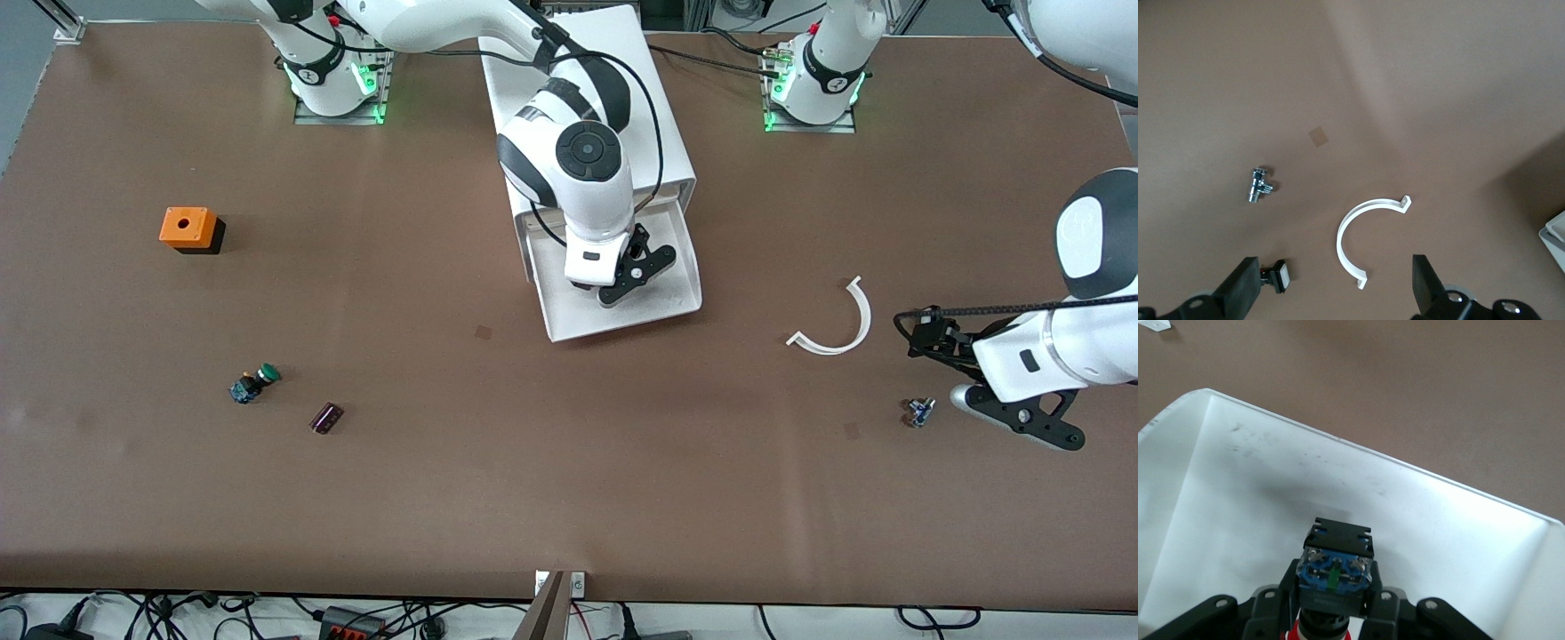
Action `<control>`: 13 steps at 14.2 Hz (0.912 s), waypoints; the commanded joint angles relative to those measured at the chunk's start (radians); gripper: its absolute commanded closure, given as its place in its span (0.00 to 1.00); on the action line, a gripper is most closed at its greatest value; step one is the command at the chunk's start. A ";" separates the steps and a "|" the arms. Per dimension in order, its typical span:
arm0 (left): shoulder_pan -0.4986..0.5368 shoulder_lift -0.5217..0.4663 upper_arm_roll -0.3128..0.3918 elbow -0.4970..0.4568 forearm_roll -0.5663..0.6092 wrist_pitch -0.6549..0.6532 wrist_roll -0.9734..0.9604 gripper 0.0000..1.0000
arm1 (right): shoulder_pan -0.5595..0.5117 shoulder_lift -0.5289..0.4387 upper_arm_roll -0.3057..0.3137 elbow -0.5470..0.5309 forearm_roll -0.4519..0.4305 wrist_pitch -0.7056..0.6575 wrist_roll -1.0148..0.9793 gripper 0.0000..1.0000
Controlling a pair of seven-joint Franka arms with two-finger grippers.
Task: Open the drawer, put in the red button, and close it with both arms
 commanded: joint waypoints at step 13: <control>-0.011 -0.038 -0.020 -0.092 -0.061 -0.003 -0.187 0.00 | -0.027 -0.020 -0.016 0.043 0.007 0.020 0.191 0.00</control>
